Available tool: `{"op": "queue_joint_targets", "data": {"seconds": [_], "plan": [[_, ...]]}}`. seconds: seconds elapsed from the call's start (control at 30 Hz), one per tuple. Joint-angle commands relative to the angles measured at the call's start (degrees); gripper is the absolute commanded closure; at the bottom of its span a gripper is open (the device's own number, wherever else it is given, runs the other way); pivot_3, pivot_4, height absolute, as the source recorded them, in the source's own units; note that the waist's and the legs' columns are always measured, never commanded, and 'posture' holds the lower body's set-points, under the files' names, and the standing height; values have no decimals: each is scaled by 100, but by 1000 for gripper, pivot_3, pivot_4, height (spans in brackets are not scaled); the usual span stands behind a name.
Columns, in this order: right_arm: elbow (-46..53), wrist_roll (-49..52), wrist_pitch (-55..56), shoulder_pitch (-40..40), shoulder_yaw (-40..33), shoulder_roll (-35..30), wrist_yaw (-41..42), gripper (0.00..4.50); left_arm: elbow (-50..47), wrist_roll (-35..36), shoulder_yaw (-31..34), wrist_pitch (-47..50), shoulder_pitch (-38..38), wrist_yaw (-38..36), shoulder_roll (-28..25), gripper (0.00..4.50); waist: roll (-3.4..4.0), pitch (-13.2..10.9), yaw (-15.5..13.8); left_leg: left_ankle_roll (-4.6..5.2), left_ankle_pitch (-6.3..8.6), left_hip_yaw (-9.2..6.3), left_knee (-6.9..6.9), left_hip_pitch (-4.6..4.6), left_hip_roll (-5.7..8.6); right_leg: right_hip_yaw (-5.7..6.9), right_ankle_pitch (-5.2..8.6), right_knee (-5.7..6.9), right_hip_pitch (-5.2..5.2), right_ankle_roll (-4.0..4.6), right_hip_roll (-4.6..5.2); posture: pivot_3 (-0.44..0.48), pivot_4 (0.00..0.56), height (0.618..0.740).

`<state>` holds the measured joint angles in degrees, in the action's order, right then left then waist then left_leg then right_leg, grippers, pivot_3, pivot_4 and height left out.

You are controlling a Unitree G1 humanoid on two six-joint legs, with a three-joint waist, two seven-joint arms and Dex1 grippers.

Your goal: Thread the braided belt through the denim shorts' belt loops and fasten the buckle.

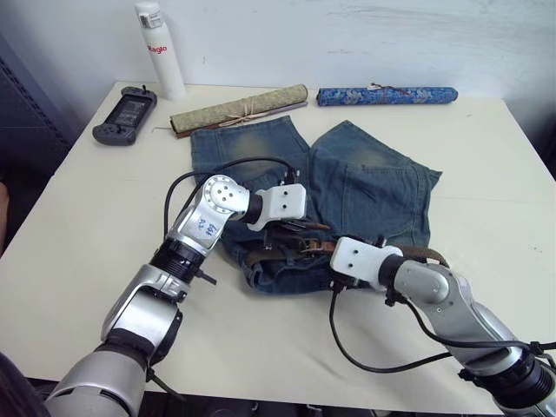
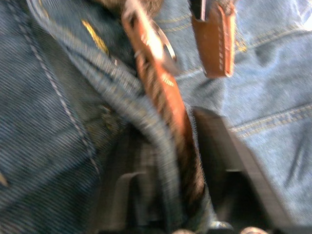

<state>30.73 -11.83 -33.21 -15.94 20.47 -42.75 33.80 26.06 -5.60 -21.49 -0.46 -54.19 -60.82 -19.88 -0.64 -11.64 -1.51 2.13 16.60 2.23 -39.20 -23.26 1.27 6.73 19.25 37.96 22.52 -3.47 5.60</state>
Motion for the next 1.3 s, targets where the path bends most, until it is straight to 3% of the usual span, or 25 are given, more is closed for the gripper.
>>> {"op": "queue_joint_targets", "data": {"seconds": [0.03,0.37,0.7,1.03,1.07,1.13,1.3], "plan": [[214,-119,-105,-104,-231,20,44,3337,79,-3,69,-239,-245,61,104,4500,0,0,-1,0,0,0,0,0,0,0,0,0,0,0,0,0,150,686],[258,-155,13,-73,-206,130,36,3337,298,55,142,-392,-404,-95,85,4500,0,0,6,0,0,0,0,0,0,0,0,2,1,0,-1,0,150,686],[209,-706,978,47,36,54,-45,3337,899,36,248,-645,-683,-227,-43,4500,0,0,11,0,0,0,0,1,-1,1,0,2,2,0,-2,0,150,686],[-3,-1049,1497,328,-179,171,-54,3337,843,68,250,-712,-654,-382,-91,4500,0,0,14,0,0,0,0,1,-1,1,0,4,1,0,-3,0,150,686],[0,-1023,1463,337,-233,202,-47,3899,842,81,266,-747,-656,-408,-117,4500,0,0,15,0,0,1,0,1,-1,0,0,4,2,0,-3,0,150,686],[3,-977,1344,347,-322,267,-23,4476,864,107,305,-805,-672,-449,-161,4500,0,0,16,0,0,1,0,1,-1,0,0,4,2,0,-4,0,150,686],[30,-874,1009,328,-533,477,1,4496,1024,209,373,-1130,-756,-661,-295,4500,0,0,10,0,0,0,0,1,-1,0,0,3,1,0,-3,0,150,686]]}}
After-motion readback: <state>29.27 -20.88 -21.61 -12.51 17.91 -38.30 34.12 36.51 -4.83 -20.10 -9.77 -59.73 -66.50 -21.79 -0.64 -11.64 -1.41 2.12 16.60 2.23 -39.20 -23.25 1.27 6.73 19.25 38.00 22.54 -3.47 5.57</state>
